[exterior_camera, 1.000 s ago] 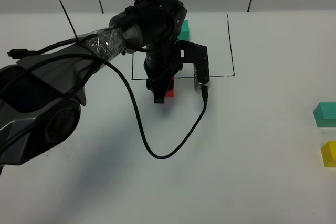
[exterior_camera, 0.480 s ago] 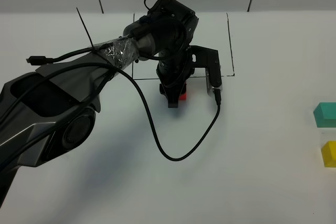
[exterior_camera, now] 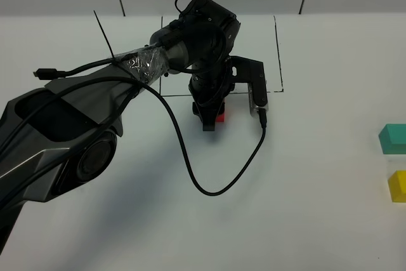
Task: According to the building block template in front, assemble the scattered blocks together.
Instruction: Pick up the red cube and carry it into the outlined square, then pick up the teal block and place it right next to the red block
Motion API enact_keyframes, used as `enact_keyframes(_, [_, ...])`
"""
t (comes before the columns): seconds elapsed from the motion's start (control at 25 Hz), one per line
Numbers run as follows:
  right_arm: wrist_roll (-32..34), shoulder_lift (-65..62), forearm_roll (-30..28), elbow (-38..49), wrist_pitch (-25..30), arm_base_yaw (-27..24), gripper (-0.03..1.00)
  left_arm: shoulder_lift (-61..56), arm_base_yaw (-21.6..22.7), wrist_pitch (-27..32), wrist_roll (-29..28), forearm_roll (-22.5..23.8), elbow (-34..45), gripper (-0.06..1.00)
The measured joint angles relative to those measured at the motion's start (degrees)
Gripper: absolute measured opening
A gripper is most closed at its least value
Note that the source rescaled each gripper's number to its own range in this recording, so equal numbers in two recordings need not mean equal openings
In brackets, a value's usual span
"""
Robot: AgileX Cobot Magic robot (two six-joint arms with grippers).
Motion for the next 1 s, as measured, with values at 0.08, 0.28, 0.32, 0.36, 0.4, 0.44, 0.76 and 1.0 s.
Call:
enact_keyframes(0.08, [0.0,0.0,0.0,0.0,0.0,0.0,0.64,0.0,0.0,0.0,0.0,0.0,0.0,0.0])
enact_keyframes(0.28, [0.0,0.0,0.0,0.0,0.0,0.0,0.64,0.0,0.0,0.0,0.0,0.0,0.0,0.0])
enact_keyframes(0.32, [0.0,0.0,0.0,0.0,0.0,0.0,0.64,0.0,0.0,0.05,0.0,0.0,0.0,0.0])
enact_keyframes(0.36, [0.0,0.0,0.0,0.0,0.0,0.0,0.64,0.0,0.0,0.05,0.0,0.0,0.0,0.0])
enact_keyframes(0.4, [0.0,0.0,0.0,0.0,0.0,0.0,0.64,0.0,0.0,0.05,0.0,0.0,0.0,0.04])
enact_keyframes(0.44, [0.0,0.0,0.0,0.0,0.0,0.0,0.64,0.12,0.0,-0.06,0.0,0.0,0.0,0.12])
enact_keyframes(0.76, [0.0,0.0,0.0,0.0,0.0,0.0,0.64,-1.84,0.0,-0.43,-0.13,0.78,0.05,0.93])
enact_keyframes(1.0, [0.0,0.0,0.0,0.0,0.0,0.0,0.64,-7.09,0.12,1.71,-7.77,-0.68,0.05,1.0])
